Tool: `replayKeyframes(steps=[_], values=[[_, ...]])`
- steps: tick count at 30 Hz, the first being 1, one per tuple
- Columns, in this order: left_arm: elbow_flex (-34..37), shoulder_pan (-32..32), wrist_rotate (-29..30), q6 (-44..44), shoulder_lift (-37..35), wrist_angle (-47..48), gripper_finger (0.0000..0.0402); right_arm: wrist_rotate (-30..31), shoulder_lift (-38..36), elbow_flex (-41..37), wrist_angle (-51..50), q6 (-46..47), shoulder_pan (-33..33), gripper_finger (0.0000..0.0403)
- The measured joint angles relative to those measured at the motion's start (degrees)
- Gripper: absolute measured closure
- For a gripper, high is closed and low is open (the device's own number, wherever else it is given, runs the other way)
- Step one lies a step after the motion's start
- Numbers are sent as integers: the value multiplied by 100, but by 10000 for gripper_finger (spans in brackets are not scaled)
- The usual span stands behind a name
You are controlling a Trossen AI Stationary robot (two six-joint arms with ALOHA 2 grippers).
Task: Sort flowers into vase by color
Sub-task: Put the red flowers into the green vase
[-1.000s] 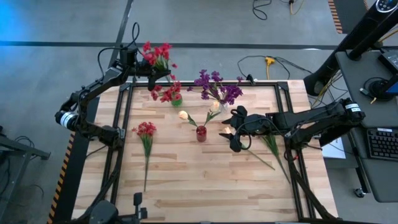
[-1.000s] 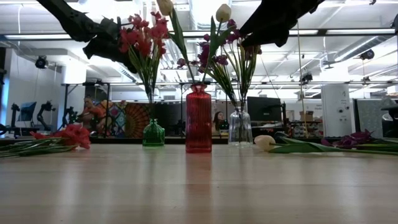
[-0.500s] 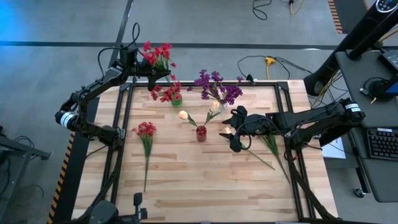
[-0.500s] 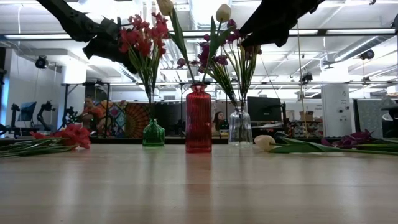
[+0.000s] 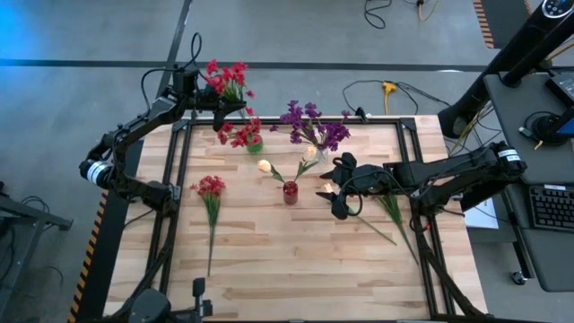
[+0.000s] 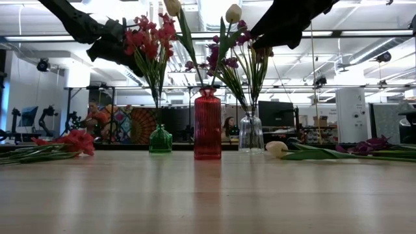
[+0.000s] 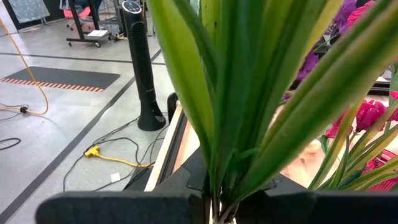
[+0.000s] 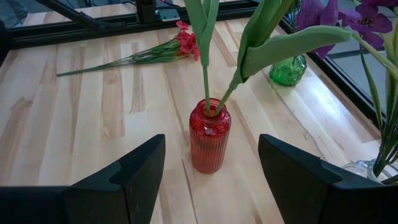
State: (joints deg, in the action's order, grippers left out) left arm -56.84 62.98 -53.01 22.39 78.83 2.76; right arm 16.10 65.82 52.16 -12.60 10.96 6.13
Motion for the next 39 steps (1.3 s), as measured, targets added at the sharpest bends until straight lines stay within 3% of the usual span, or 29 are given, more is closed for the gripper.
replayKeyframes(steps=[23, 39], values=[[0, -2, 0, 4, 0, -2, 378, 0, 0, 0, 0, 0, -1, 151], [0, -2, 2, 4, 0, -4, 304, 0, 0, 0, 0, -9, 0, 151]])
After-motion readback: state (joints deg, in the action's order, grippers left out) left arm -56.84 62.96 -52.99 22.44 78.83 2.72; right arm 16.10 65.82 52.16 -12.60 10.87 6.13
